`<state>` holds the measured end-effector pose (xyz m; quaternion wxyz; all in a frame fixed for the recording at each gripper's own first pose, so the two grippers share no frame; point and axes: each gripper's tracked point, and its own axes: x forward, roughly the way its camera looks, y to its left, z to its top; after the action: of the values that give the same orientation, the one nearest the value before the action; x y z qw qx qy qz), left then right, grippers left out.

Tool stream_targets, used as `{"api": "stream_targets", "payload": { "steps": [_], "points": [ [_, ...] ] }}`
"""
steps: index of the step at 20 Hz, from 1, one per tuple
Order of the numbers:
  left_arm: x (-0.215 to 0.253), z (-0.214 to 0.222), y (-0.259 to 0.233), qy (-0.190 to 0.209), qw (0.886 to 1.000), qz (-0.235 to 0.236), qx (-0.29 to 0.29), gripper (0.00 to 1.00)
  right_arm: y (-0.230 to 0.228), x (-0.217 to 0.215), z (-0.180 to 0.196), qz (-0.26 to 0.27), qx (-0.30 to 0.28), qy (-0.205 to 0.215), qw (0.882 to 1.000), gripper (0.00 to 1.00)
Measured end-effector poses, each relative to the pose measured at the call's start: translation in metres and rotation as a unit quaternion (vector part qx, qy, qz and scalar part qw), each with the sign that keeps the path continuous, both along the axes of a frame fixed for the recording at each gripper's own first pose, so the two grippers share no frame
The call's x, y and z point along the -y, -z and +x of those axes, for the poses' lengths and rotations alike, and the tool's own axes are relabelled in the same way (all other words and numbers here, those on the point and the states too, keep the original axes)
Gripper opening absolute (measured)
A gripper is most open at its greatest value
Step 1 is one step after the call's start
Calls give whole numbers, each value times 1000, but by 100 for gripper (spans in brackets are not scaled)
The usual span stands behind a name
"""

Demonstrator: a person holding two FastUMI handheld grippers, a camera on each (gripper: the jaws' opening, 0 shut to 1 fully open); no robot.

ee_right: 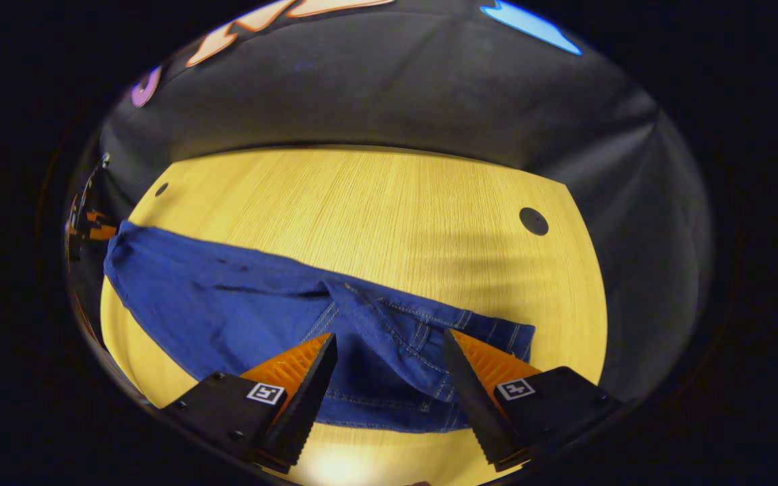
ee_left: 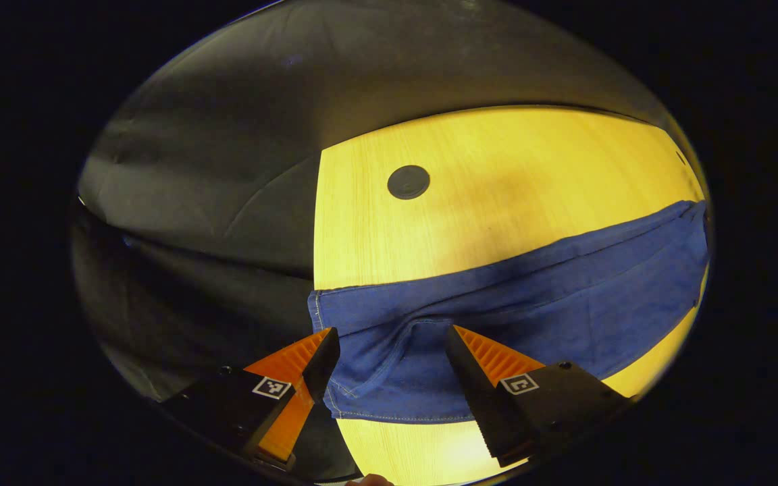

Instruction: Grasp the waist and the cuffs of the jeans and fold them to make the two legs overlap; first hold the waist and fold one-third of the jeans toward the cuffs, then hold the cuffs and fold the remaining one-third in the same direction to finish folding.

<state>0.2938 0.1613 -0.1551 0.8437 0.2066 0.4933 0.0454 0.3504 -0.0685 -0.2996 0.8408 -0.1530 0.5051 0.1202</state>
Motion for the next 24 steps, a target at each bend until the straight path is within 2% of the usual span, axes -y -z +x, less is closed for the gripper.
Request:
{"api": "stream_targets", "payload": {
  "steps": [3, 6, 9, 12, 18, 20, 22, 23, 24],
  "points": [
    [7, -15, -7, 14, 1000, -1, 9, 96, -20, 11, -10, -3, 34, 1, 999, 100],
    [12, -25, -24, 18, 999, -11, 40, 96, -49, 31, -12, 13, 76, 38, 996, 100],
    [18, -37, -47, 21, 996, -38, 76, 96, -59, 71, -27, 4, 80, 83, 993, 100],
    [38, -56, -66, 18, 992, -69, 107, 96, -46, 103, -36, 17, 69, 127, 989, 100],
    [63, -91, -80, -5, 983, -108, 147, 96, -5, 141, -43, 61, 33, 181, 981, 100],
    [78, -105, -74, -20, 981, -120, 151, 96, 9, 148, -44, 76, 15, 193, 978, 100],
    [93, -121, -71, -34, 978, -135, 156, 96, 23, 151, -44, 84, 2, 196, 977, 96],
    [102, -127, -70, -35, 976, -144, 161, 96, 28, 152, -43, 88, -3, 197, 977, 99],
    [110, -132, -70, -35, 973, -152, 170, 96, 32, 152, -42, 94, -5, 195, 976, 96]
  ]
}}
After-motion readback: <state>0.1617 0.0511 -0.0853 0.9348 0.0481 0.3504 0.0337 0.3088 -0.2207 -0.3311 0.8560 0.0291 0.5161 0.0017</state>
